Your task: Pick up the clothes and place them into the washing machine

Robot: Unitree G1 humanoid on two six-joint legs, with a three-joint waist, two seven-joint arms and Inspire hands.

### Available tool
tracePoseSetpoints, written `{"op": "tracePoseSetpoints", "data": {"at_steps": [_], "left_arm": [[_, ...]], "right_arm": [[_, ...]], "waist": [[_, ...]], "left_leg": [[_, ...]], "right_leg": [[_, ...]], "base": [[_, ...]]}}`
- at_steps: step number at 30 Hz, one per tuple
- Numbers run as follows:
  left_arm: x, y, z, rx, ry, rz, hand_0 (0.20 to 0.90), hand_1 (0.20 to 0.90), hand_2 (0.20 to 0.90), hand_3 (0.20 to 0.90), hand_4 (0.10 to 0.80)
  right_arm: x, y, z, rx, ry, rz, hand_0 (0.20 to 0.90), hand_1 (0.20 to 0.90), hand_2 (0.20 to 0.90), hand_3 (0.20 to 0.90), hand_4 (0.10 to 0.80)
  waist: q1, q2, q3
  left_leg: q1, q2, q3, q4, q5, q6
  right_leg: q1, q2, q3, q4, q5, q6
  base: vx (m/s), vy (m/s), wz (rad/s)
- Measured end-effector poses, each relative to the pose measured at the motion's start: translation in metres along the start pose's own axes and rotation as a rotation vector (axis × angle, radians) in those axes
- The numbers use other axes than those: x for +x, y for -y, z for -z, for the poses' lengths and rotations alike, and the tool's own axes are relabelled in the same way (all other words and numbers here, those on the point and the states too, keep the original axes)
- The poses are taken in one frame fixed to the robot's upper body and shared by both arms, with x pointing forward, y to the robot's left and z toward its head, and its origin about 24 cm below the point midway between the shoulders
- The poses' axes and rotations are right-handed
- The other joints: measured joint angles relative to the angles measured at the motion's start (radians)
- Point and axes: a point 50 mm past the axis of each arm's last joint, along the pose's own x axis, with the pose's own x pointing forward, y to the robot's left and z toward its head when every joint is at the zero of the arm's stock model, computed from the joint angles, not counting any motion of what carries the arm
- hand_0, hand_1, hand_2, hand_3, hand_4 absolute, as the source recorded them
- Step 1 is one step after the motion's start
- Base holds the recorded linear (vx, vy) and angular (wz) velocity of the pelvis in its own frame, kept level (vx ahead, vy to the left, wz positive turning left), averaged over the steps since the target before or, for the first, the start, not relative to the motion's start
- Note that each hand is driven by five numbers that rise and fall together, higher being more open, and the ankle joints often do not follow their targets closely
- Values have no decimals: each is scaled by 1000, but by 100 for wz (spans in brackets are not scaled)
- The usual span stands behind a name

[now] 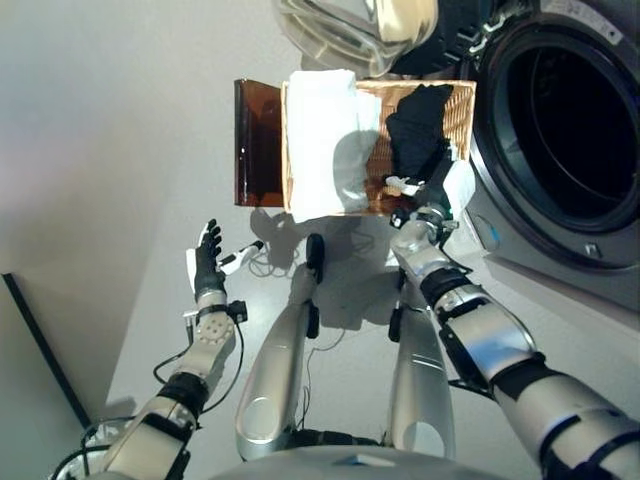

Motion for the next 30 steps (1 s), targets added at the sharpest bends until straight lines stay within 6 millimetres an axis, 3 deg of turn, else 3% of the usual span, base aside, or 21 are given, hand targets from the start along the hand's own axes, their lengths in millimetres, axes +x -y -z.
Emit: {"op": "tracePoseSetpoints", "data": {"at_steps": [30], "left_arm": [[1, -1, -6, -12, 26, 10, 900, 900, 900, 900, 800]], "right_arm": [[16, 7, -30, 47, 58, -4, 900, 900, 900, 900, 800]], "waist": [[26, 3, 2]], "left_leg": [[-61, 0, -2, -4, -6, -1]], "right_leg": [[-53, 1, -5, -15, 6, -5]], "base": [[-1, 0, 0]]}}
